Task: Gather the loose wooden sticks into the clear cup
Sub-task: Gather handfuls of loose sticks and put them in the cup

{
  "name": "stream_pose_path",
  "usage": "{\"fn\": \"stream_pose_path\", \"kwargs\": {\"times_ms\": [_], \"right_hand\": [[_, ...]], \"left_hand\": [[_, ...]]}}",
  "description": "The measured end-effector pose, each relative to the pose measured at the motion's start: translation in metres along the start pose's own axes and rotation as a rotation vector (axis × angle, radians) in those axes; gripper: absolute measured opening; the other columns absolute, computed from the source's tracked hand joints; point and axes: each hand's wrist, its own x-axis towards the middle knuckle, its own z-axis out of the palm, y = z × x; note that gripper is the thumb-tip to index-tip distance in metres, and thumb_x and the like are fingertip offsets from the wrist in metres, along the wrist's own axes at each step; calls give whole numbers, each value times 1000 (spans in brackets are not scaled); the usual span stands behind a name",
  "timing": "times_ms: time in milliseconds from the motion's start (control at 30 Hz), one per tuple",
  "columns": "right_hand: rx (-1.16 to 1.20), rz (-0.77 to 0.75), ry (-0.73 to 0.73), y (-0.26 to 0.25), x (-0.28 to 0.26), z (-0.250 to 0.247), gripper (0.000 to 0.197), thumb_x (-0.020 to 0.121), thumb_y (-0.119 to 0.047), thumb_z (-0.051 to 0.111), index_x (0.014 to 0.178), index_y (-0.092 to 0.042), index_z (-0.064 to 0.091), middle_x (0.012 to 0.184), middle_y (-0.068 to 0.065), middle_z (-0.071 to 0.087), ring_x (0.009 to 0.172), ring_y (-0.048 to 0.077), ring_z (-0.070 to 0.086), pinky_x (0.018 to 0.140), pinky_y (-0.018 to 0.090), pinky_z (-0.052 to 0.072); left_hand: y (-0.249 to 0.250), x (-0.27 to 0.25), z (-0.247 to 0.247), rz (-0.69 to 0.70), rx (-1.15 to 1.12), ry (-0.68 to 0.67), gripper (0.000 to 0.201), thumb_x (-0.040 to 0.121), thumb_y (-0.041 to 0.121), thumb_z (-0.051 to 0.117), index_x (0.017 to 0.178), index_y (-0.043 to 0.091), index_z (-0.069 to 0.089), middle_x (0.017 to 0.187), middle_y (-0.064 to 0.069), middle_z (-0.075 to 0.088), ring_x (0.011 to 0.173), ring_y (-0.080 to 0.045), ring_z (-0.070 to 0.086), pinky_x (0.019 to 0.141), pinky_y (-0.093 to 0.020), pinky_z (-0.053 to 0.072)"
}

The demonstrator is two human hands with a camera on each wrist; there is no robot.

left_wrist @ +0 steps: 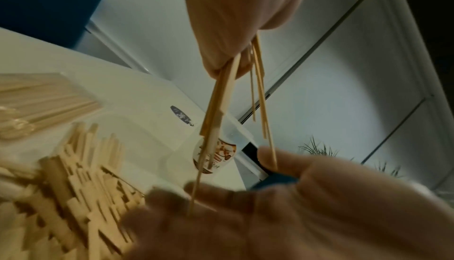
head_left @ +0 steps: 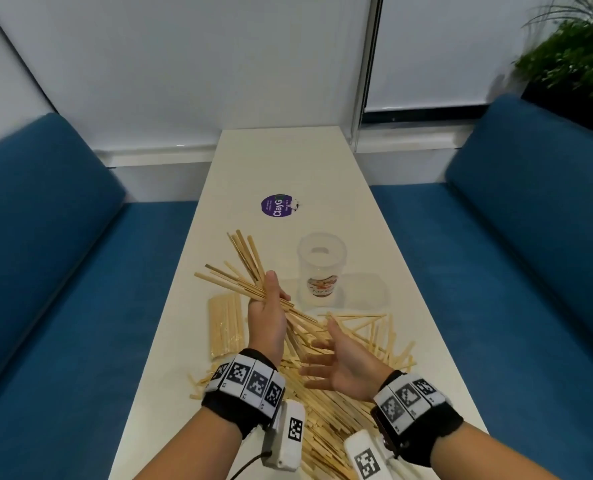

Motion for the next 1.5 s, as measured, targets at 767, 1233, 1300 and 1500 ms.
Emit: {"fn": "stream_pose_path", "kwargs": {"times_ms": [767, 1233, 1300, 1500], "right_hand": [[-514, -566, -130, -39, -25, 23, 34, 77, -42, 64, 84, -9, 64, 95, 10, 72, 92, 21, 67, 89, 33, 53], [-327, -937, -38, -36, -45, 54, 38, 81, -44, 53, 61, -12, 48, 43, 0, 44, 43, 15, 50, 59, 29, 53], [-397, -969, -38, -29, -41, 57, 35, 80, -40, 59, 64, -10, 51, 47, 2, 53, 47, 15, 55, 58, 24, 50], [-360, -926, -37, -21, -33, 52, 28, 75, -28, 73, 74, -6, 56, 59, 8, 58, 58, 17, 58, 61, 24, 51]], "left_hand": [[-19, -33, -3, -122, 322, -768, 15, 97, 20, 47, 82, 17, 49, 58, 3, 37, 46, -5, 33, 50, -20, 30], [-29, -21, -22, -771, -575, -508, 62, 92, 50, 39, 100, -5, 66, 96, -20, 68, 84, -30, 68, 79, -37, 54], [-22, -23, -17, -770, -621, -466, 49, 97, 37, 39, 108, -5, 62, 99, -23, 69, 85, -31, 70, 77, -41, 57], [-13, -26, -15, -682, -685, -458, 45, 97, 20, 37, 81, 1, 75, 89, -24, 71, 83, -34, 70, 73, -46, 54]]}}
